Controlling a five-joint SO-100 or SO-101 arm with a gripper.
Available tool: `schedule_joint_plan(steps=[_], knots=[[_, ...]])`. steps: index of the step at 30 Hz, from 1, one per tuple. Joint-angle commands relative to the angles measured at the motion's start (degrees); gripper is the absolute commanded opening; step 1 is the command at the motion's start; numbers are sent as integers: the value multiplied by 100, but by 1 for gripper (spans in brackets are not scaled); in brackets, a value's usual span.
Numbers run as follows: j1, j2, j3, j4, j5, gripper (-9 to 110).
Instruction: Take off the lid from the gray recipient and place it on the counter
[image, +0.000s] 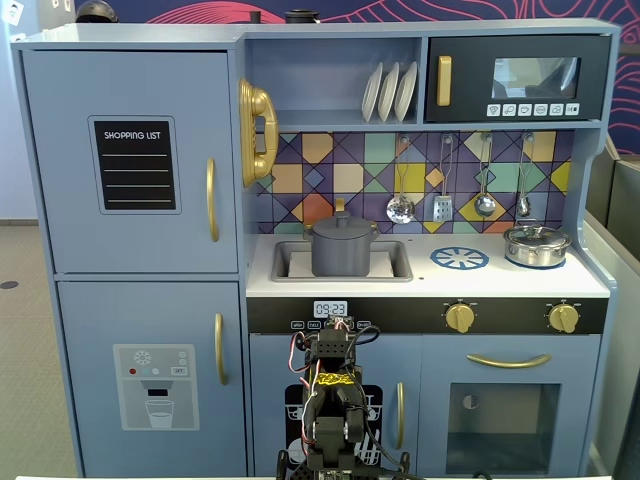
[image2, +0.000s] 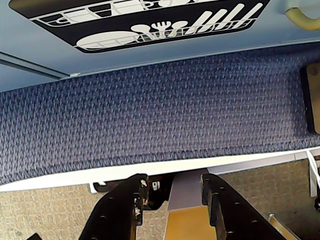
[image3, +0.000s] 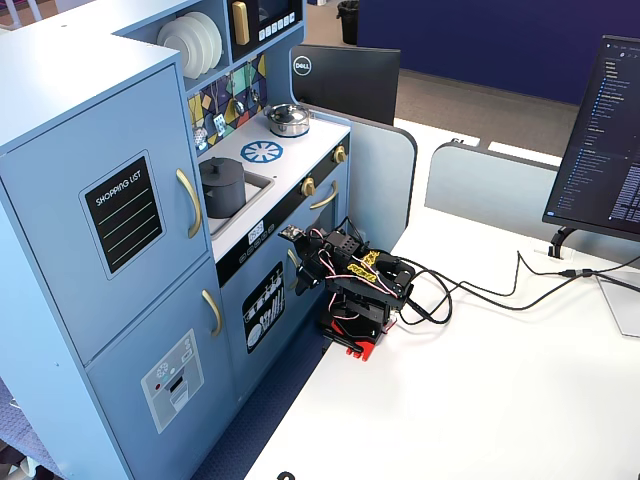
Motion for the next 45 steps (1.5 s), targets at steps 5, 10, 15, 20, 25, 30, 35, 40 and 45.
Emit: schedule_joint_plan(steps=[5,10,15,20,25,30,35,40,45], knots=[[211,-35,18,1037,9,0],[211,-26,18,1037,-9,0],[325,-132,-571,422,53,0],[606,-1556,-2830,-650,-668,0],[721,-2083,-4544,-2399,-501,0],[668,-1925,-4535,-4623,-861,2],[589,-2074,-4720,-5142,-694,8],[721,-2303,-4649,-5687,-519,14],[536,-2654,-4711,-5959,-580,14]])
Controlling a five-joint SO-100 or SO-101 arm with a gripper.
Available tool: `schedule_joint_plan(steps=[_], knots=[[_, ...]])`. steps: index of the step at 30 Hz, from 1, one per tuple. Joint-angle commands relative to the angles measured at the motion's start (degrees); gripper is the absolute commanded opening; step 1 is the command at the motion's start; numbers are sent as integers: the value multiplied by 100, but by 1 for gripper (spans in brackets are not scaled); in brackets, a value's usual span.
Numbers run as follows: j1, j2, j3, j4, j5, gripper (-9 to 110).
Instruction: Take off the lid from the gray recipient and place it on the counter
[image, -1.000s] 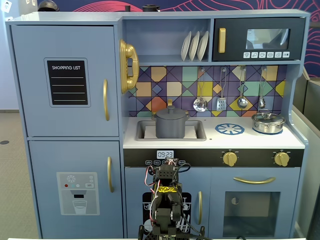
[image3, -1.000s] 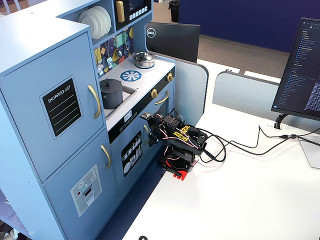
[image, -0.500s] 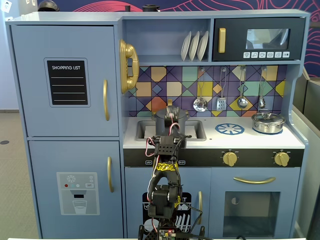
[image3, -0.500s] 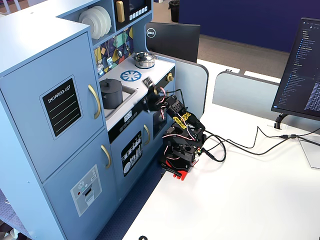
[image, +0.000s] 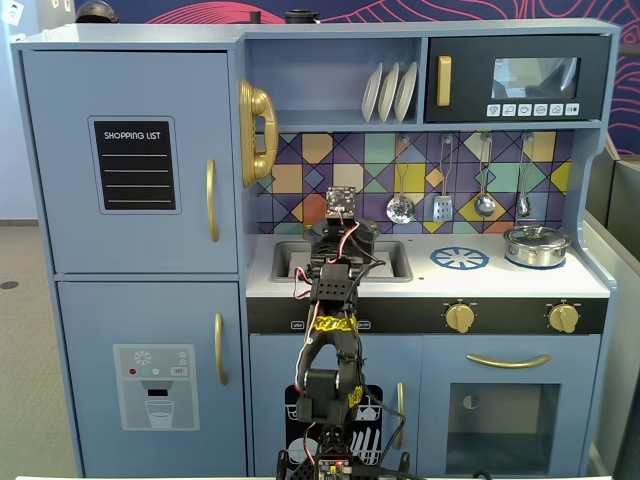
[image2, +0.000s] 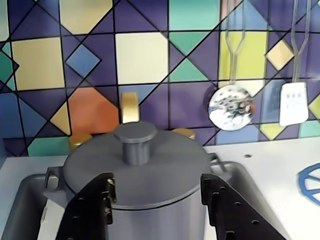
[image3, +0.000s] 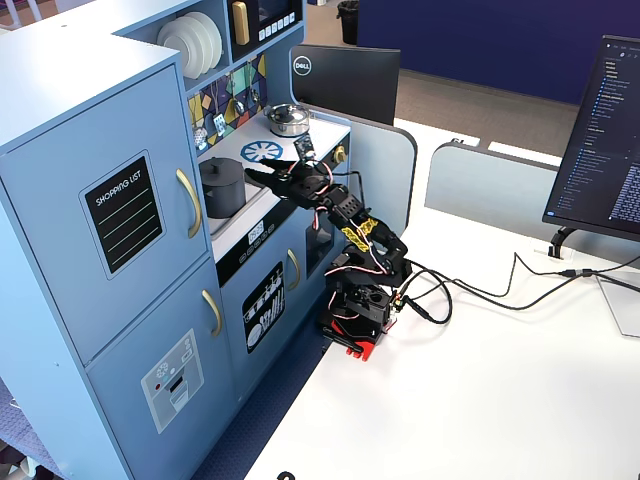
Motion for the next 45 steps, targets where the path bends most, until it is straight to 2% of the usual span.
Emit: schedule_joint_plan(steps=[1,12,45], knots=[[-105,-299,-360,-369,9,15],[-527,-1881,-1046,-1310,-167,16],[-272,-3709,-2048,-1837,88,15]])
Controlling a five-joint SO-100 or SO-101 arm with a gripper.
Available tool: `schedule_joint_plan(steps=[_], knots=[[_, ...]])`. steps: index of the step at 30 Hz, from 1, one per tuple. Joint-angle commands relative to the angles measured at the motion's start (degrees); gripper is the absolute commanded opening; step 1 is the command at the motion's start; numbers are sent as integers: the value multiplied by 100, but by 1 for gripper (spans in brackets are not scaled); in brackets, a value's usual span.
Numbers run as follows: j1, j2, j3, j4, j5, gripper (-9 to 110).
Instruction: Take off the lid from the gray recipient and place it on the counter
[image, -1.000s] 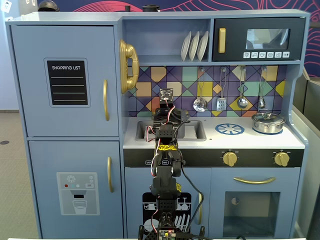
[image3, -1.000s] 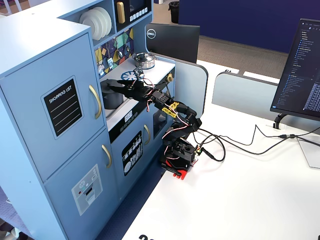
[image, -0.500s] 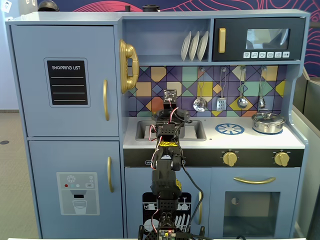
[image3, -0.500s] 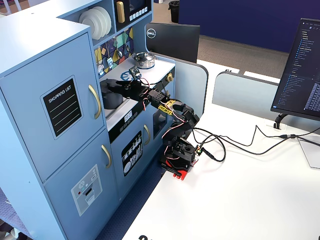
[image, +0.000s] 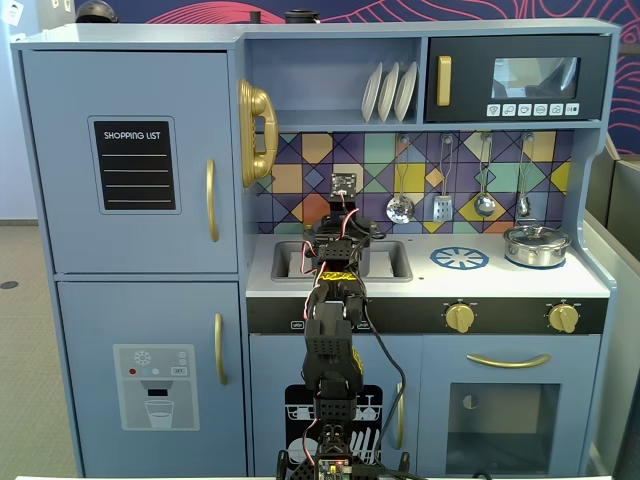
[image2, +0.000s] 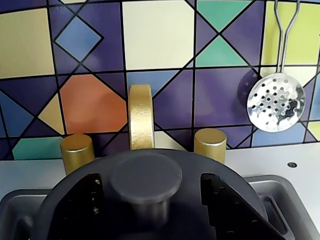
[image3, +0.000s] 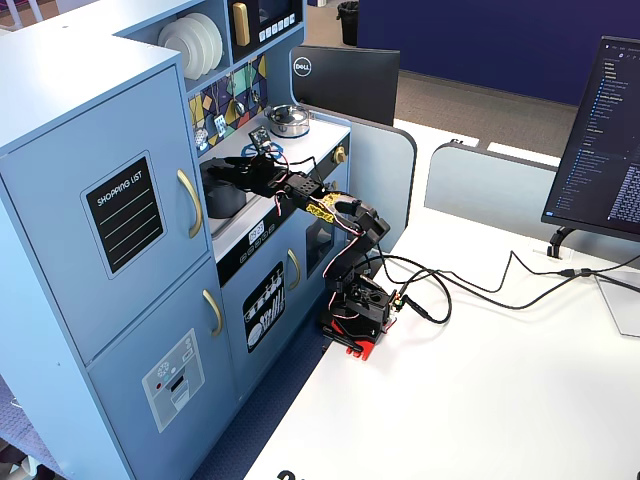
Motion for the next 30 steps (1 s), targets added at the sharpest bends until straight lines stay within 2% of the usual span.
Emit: schedule_joint_plan(steps=[1,7,11,30], knots=[[-70,-70,-404,-220,44,15],[-114,-114,-334,-255,35,11],[-193,-53,-237,-255,-18,0],[-123,229,-606,-387,-62,0]])
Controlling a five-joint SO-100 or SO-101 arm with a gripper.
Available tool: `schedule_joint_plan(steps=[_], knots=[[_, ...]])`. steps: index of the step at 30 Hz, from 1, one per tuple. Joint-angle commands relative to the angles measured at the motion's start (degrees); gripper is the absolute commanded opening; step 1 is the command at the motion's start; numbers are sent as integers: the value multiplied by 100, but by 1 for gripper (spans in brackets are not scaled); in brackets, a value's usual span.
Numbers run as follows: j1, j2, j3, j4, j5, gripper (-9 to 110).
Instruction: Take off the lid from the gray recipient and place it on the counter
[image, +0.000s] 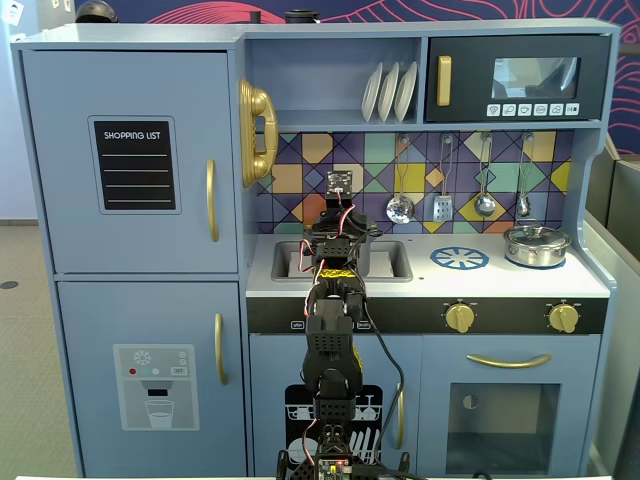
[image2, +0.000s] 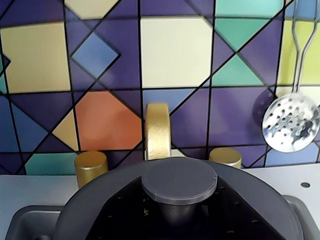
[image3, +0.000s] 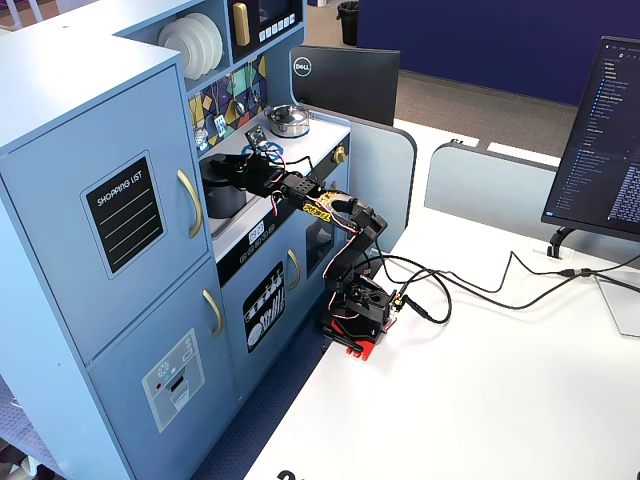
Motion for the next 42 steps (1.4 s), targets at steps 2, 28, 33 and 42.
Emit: schedule_joint_plan(steps=[2,28,33,42], knots=[[79,378,-510,-53,-44,0],[3270,272,0,-721,26,0],[3384,-35,492,-1248,70,0],[3243,-677,782,-1872,141,0]])
